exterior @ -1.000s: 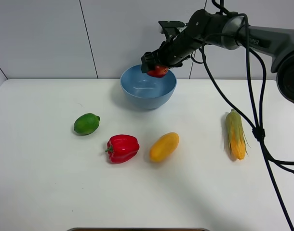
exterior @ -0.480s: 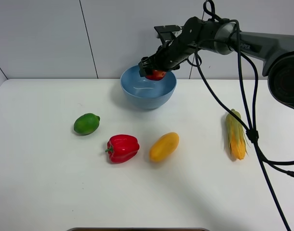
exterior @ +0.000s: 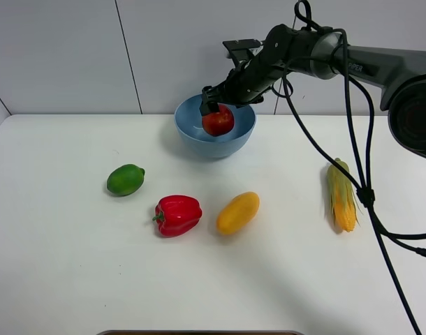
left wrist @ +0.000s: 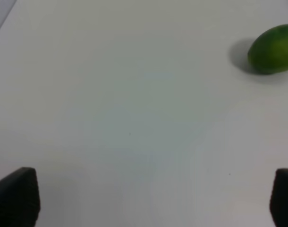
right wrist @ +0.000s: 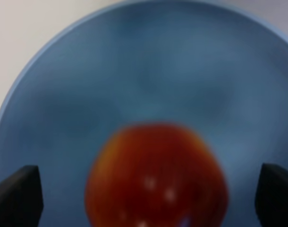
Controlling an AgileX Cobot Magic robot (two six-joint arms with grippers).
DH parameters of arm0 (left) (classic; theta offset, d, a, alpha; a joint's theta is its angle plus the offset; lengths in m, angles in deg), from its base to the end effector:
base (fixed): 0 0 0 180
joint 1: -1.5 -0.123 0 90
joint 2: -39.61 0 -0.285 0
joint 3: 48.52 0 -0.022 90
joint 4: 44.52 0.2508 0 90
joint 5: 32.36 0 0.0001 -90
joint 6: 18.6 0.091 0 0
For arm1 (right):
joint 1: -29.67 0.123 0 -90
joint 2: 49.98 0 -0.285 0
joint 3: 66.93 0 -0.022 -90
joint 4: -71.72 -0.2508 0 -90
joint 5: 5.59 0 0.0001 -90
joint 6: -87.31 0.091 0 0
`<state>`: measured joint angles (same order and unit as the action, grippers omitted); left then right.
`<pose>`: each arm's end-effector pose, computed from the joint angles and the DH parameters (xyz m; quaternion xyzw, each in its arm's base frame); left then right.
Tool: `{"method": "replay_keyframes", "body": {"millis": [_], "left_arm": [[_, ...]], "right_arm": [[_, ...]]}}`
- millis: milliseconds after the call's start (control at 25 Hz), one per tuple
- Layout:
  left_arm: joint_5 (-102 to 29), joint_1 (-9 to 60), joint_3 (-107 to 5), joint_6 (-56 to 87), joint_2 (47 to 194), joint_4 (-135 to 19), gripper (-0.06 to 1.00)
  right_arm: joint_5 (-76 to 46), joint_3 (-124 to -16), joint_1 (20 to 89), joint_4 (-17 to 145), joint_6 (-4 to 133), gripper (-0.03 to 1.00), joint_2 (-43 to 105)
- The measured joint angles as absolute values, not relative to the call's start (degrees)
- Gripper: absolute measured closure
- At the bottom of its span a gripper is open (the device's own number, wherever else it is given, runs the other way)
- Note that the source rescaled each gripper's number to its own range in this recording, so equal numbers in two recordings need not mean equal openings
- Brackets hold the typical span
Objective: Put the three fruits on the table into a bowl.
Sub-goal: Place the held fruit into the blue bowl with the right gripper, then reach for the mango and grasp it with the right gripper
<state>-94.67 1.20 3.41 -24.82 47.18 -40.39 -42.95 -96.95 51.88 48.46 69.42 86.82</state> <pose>-0.0004 0.0058 0.2589 -0.0505 0.8718 0.0109 0.4872 0.4628 0.2125 0.1972 -0.2117 0.9148 0.1770 0.2951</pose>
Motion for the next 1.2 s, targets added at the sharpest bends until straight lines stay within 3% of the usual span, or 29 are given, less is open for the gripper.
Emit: {"method": "replay_keyframes", "body": {"millis": [360,800,1200], "left_arm": [[-94.67,1.2,3.41,-24.82,47.18,-40.39,-0.05],[-94.67,1.2,3.41,-24.82,47.18,-40.39,-0.05],[-94.67,1.2,3.41,-24.88,47.18,-40.39,-0.05]], "right_arm": [[-46.16,-96.95,51.88,48.57,69.42,0.18,84.87],[-61.37,-96.95,52.1,51.53,69.42,0.18,72.06],[-74.77,-97.12,59.22,60.33,71.91,0.18,68.87]]}}
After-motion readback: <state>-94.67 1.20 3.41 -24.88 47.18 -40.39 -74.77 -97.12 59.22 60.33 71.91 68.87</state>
